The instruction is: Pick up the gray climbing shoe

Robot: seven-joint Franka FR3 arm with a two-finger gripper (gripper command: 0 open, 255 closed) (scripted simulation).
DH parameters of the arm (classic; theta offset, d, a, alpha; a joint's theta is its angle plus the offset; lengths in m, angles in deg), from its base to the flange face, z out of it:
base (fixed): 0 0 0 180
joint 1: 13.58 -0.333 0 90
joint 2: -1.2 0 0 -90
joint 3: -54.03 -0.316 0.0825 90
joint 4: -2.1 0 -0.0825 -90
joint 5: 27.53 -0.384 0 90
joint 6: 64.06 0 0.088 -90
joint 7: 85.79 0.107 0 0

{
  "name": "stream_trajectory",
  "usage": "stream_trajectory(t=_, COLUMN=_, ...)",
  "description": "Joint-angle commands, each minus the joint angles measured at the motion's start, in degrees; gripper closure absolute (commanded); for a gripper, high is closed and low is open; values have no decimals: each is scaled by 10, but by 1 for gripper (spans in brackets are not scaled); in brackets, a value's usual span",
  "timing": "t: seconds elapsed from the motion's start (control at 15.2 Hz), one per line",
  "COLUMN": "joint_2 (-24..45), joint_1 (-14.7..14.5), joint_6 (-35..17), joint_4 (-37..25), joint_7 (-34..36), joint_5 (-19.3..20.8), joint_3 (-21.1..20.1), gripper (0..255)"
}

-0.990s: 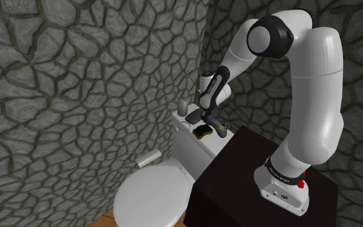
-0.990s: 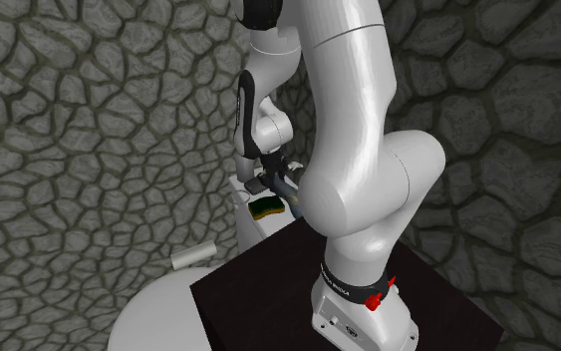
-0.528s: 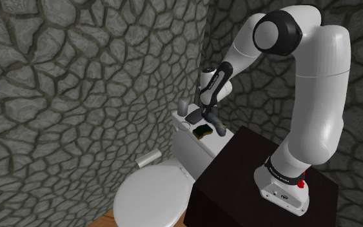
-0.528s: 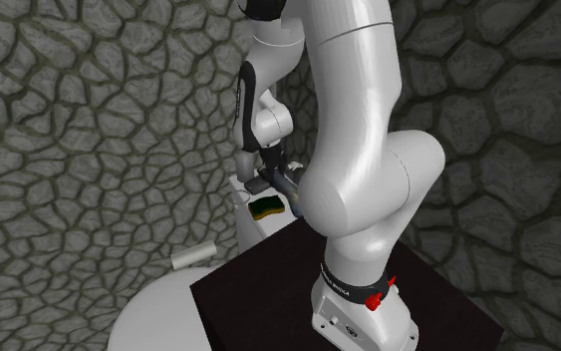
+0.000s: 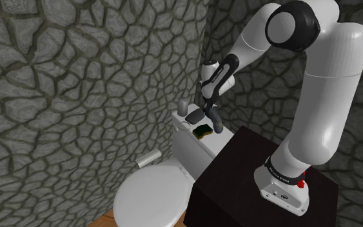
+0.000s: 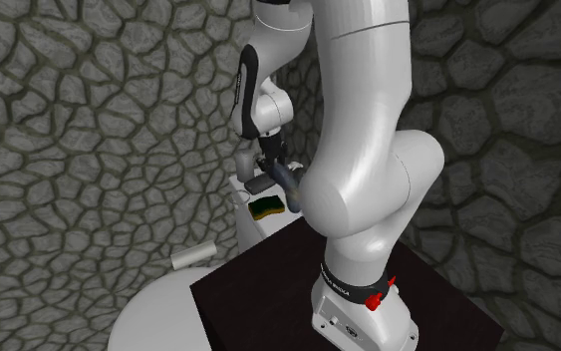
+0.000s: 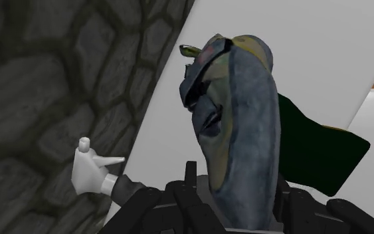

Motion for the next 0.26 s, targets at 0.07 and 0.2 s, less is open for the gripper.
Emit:
stream_trajectory(t=0.07, joint_2=-25, joint_1=-2, joint_6=22, joint_4=3, joint_7=-1, joint_5=4, joint_3=3, gripper=255)
stream_trajectory(t=0.2, joint_2=-27, joint_1=-3, joint_6=23, joint_4=3, joint_7=-1, joint_5=4, joint_3=3, gripper=255)
